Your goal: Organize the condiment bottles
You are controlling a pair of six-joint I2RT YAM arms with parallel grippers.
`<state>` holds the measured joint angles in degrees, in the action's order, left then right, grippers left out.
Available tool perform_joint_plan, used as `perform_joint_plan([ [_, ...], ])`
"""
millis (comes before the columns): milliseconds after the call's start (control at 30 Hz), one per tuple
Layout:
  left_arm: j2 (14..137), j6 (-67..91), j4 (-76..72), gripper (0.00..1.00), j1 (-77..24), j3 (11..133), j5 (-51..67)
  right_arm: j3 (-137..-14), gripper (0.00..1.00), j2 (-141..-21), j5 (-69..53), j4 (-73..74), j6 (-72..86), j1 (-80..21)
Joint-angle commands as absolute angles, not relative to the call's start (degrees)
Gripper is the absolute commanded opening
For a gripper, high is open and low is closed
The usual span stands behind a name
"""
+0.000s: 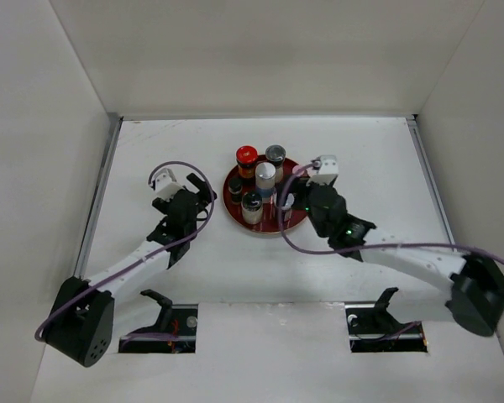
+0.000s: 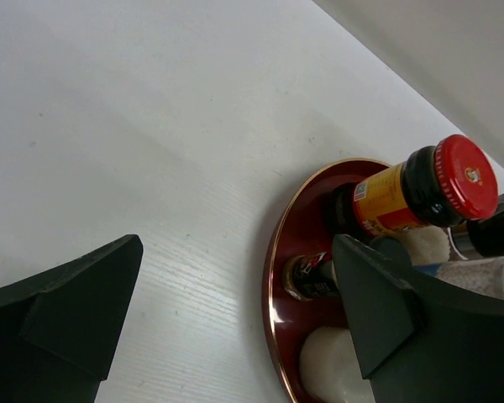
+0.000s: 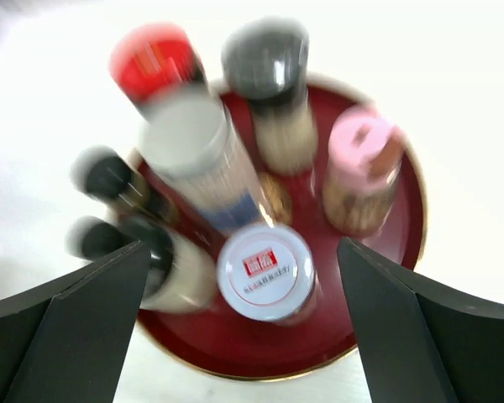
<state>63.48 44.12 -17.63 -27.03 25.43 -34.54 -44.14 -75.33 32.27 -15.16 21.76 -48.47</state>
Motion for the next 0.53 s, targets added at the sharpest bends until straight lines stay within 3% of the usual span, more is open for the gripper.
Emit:
perform_joint_plan([
  [0, 60.65, 44.38, -10.39, 1.00, -26.76, 30.05, -35.77, -39.48, 1.00, -65.33, 36.03, -18.02, 21.53, -47.69],
  [233, 57.22, 43.42, -2.29, 1.00, -27.20, 35.77, -37.87, -24.45, 1.00, -50.73, 44.28, -16.79, 27.59, -41.27],
  [500, 58.62, 40.52, -1.94, 1.00, -27.73, 37.53, -38.76, -21.97, 1.00, -51.94, 48.52, -13.71, 33.92, -38.54],
])
